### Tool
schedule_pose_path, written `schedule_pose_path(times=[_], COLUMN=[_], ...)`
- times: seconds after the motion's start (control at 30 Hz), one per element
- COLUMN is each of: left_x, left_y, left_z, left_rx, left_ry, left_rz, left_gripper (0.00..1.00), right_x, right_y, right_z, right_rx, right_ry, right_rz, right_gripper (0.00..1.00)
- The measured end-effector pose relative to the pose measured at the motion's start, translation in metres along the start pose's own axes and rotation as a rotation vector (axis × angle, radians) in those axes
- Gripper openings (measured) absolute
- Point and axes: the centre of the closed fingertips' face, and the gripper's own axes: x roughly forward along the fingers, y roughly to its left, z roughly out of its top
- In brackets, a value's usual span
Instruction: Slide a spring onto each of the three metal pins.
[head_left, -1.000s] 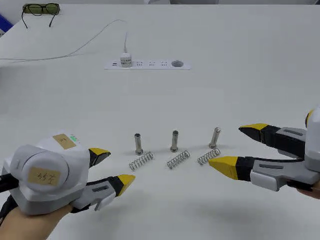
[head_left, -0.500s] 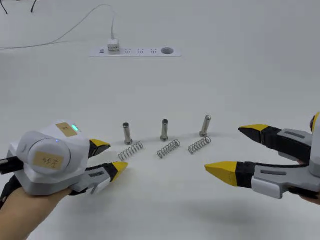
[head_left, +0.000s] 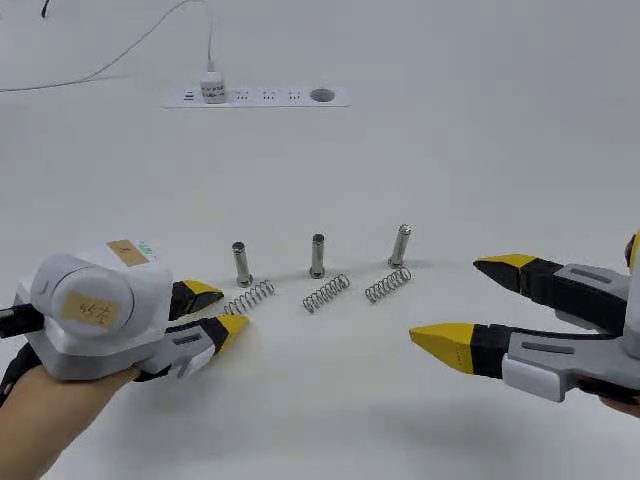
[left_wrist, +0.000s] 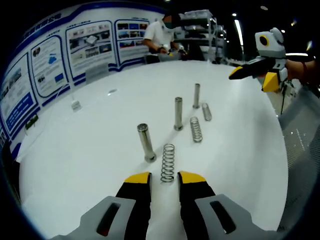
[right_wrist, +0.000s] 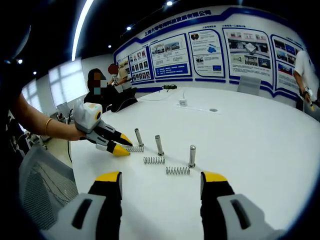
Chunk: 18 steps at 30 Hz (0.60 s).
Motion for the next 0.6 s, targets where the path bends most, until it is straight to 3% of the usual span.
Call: schedule_pose_path(times=[0.2, 0.43, 0.6], left_x=[0.0017, 0.0017, 0.0006], left_y=[-0.0038, -0.0056, -0.0066], left_z=[-0.0001, 0.0, -0.0001], left_rx=[0.003, 0.082, 0.088], left_ry=[0.003, 0.01, 0.013], left_rz=[-0.02, -0.019, -0.024], left_gripper=[0.12, 0.11, 0.1], right_x=[-0.0031, -0.0035, -0.0025], right_y=[-0.0004, 0.0, 0.0018], right_z=[-0.0013, -0.0056, -0.0027], right_rx=[0.007, 0.003, 0.018], right_ry=[0.012, 0.039, 0.034], right_rz=[-0.007, -0.013, -0.011], right_gripper=[0.64, 0.63, 0.62])
